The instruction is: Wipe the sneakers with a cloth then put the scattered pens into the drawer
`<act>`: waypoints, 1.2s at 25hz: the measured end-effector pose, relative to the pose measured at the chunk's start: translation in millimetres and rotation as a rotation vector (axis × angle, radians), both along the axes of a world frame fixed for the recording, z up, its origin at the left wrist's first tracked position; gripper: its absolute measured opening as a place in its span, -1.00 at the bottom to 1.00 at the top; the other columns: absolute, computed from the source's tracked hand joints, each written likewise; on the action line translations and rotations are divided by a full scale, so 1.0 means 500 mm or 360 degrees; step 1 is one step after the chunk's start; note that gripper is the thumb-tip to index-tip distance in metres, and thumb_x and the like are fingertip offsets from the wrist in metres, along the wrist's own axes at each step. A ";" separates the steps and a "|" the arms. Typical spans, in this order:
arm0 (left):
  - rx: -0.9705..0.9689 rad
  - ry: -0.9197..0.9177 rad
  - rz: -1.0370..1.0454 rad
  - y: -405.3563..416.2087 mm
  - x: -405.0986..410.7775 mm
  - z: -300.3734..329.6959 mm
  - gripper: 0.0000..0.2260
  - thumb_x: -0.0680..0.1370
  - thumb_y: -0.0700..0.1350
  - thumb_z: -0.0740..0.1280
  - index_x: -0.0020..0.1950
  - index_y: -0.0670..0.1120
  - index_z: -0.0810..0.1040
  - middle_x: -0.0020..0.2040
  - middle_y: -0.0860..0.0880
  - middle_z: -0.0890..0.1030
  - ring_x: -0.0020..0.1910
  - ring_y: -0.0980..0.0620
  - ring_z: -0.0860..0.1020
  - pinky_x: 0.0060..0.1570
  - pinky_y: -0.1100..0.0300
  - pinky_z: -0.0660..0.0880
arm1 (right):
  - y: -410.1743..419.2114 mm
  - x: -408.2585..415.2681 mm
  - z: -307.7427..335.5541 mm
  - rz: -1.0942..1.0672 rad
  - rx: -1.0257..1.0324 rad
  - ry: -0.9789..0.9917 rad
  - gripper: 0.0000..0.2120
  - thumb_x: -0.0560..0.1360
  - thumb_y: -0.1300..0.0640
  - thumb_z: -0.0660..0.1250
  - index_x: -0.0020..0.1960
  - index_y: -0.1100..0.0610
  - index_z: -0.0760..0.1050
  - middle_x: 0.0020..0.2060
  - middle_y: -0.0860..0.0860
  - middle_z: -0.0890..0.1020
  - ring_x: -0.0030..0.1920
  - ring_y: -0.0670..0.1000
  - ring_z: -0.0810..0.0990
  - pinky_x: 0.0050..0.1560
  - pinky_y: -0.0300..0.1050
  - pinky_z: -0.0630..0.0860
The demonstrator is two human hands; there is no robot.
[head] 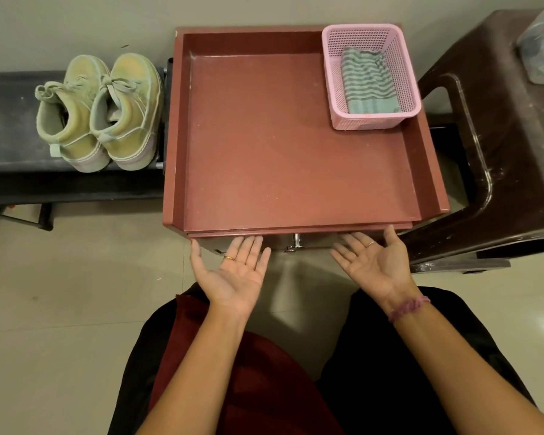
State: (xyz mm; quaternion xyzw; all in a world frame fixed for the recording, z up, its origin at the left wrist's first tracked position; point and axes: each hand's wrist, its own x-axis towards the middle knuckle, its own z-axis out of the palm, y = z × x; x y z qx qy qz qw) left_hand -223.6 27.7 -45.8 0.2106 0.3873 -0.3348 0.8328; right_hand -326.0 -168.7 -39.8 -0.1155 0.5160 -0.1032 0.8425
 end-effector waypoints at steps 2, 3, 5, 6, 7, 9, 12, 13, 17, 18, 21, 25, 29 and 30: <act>-0.0025 -0.0014 0.0020 -0.009 0.004 0.000 -0.17 0.42 0.33 0.28 0.46 -0.25 0.28 0.40 -0.25 0.41 0.38 -0.18 0.40 0.36 -0.17 0.32 | 0.003 0.009 -0.006 -0.0046 0.0003 -0.0037 -0.29 0.57 -0.27 -0.02 0.53 0.18 0.03 0.51 0.14 0.17 0.51 0.19 0.08 0.43 0.22 0.17; -0.0027 -0.0011 0.0034 -0.013 0.005 -0.002 -0.18 0.43 0.33 0.27 0.46 -0.25 0.29 0.40 -0.24 0.41 0.39 -0.17 0.40 0.36 -0.18 0.32 | 0.006 0.012 -0.008 -0.0073 0.0014 -0.0057 -0.30 0.57 -0.27 -0.01 0.53 0.16 0.04 0.51 0.12 0.17 0.52 0.19 0.08 0.42 0.23 0.19; -0.0032 -0.0007 0.0062 -0.019 0.005 -0.005 -0.19 0.44 0.33 0.26 0.46 -0.24 0.28 0.40 -0.23 0.40 0.40 -0.16 0.39 0.36 -0.18 0.33 | 0.011 0.017 -0.011 -0.0107 0.0044 -0.0091 -0.31 0.56 -0.28 0.00 0.53 0.12 0.06 0.51 0.08 0.17 0.52 0.18 0.07 0.38 0.27 0.23; -0.0041 -0.0008 0.0075 -0.021 0.004 -0.007 -0.19 0.44 0.33 0.25 0.47 -0.24 0.28 0.41 -0.23 0.40 0.41 -0.16 0.37 0.36 -0.18 0.33 | 0.014 0.017 -0.013 -0.0121 0.0052 -0.0109 -0.31 0.56 -0.29 0.00 0.53 0.10 0.06 0.51 0.07 0.17 0.52 0.18 0.05 0.37 0.28 0.24; -0.0054 -0.0012 0.0083 -0.022 0.003 -0.009 -0.19 0.44 0.33 0.25 0.47 -0.24 0.27 0.42 -0.23 0.39 0.42 -0.15 0.36 0.35 -0.18 0.34 | 0.016 0.016 -0.015 -0.0135 0.0057 -0.0130 -0.32 0.55 -0.29 0.00 0.53 0.08 0.06 0.52 0.06 0.15 0.53 0.17 0.04 0.35 0.30 0.24; -0.0078 -0.0016 0.0099 -0.026 -0.001 -0.013 -0.20 0.45 0.32 0.23 0.48 -0.22 0.27 0.43 -0.22 0.38 0.44 -0.14 0.34 0.32 -0.17 0.35 | 0.021 0.017 -0.016 -0.0165 0.0073 -0.0177 -0.32 0.55 -0.30 0.00 0.54 0.05 0.04 0.53 0.03 0.13 0.53 0.17 0.00 0.34 0.33 0.24; -0.0094 -0.0024 0.0104 -0.027 -0.003 -0.013 -0.22 0.47 0.32 0.22 0.49 -0.21 0.25 0.45 -0.21 0.36 0.45 -0.13 0.31 0.31 -0.17 0.33 | 0.027 0.019 -0.017 -0.0198 0.0083 -0.0219 -0.34 0.55 -0.29 0.00 0.54 0.02 0.02 0.53 0.02 0.11 0.53 0.17 -0.01 0.32 0.35 0.25; -0.0104 -0.0031 0.0101 -0.027 -0.003 -0.013 -0.21 0.47 0.32 0.22 0.49 -0.21 0.24 0.45 -0.21 0.35 0.46 -0.13 0.30 0.32 -0.17 0.33 | 0.028 0.021 -0.017 -0.0205 0.0079 -0.0233 -0.34 0.55 -0.28 0.01 0.54 0.02 0.02 0.53 0.02 0.10 0.53 0.17 0.00 0.32 0.35 0.25; -0.0119 -0.0080 0.0054 -0.022 -0.002 -0.011 -0.17 0.46 0.34 0.22 0.51 -0.22 0.20 0.46 -0.21 0.32 0.47 -0.14 0.29 0.35 -0.18 0.30 | 0.031 0.024 -0.021 -0.0203 0.0061 -0.0261 -0.34 0.55 -0.28 0.02 0.54 0.00 -0.01 0.53 0.02 0.10 0.53 0.17 0.01 0.34 0.33 0.24; -0.0125 -0.0097 0.0039 -0.020 0.000 -0.011 -0.16 0.45 0.35 0.22 0.52 -0.22 0.18 0.47 -0.21 0.31 0.47 -0.14 0.28 0.36 -0.18 0.29 | 0.032 0.026 -0.022 -0.0194 0.0048 -0.0259 -0.33 0.55 -0.29 0.02 0.54 0.00 -0.01 0.53 0.01 0.10 0.53 0.17 0.01 0.34 0.33 0.23; -0.0140 -0.0156 -0.0025 -0.013 0.007 -0.006 -0.10 0.43 0.36 0.23 0.53 -0.22 0.12 0.49 -0.20 0.26 0.49 -0.15 0.24 0.40 -0.20 0.25 | 0.028 0.021 -0.021 -0.0131 -0.0008 -0.0214 -0.28 0.53 -0.33 0.00 0.54 0.04 -0.03 0.53 0.03 0.10 0.53 0.15 0.01 0.35 0.29 0.24; -0.0046 -0.0218 -0.0106 -0.002 -0.006 0.011 -0.18 0.47 0.32 0.23 0.51 -0.24 0.19 0.47 -0.20 0.33 0.45 -0.13 0.32 0.38 -0.16 0.29 | 0.031 0.000 -0.007 -0.0029 -0.0060 -0.0186 -0.22 0.51 -0.37 -0.04 0.54 0.11 0.01 0.52 0.06 0.15 0.52 0.14 0.08 0.36 0.22 0.24; 0.0110 -0.0301 -0.0146 0.016 -0.049 0.033 -0.39 0.54 0.20 0.24 0.45 -0.17 0.34 0.36 -0.14 0.50 0.32 -0.11 0.47 0.35 -0.07 0.36 | 0.044 -0.032 0.022 -0.0010 -0.0139 -0.0212 -0.31 0.55 -0.31 -0.04 0.50 0.11 0.18 0.46 0.03 0.30 0.49 0.12 0.20 0.38 0.16 0.26; 0.0098 -0.0329 -0.0160 0.025 -0.068 0.049 -0.42 0.54 0.17 0.25 0.44 -0.16 0.36 0.33 -0.13 0.52 0.31 -0.10 0.49 0.35 -0.06 0.36 | 0.050 -0.044 0.043 0.0022 -0.0169 -0.0244 -0.36 0.57 -0.28 -0.05 0.49 0.11 0.22 0.45 0.02 0.34 0.48 0.11 0.22 0.39 0.14 0.25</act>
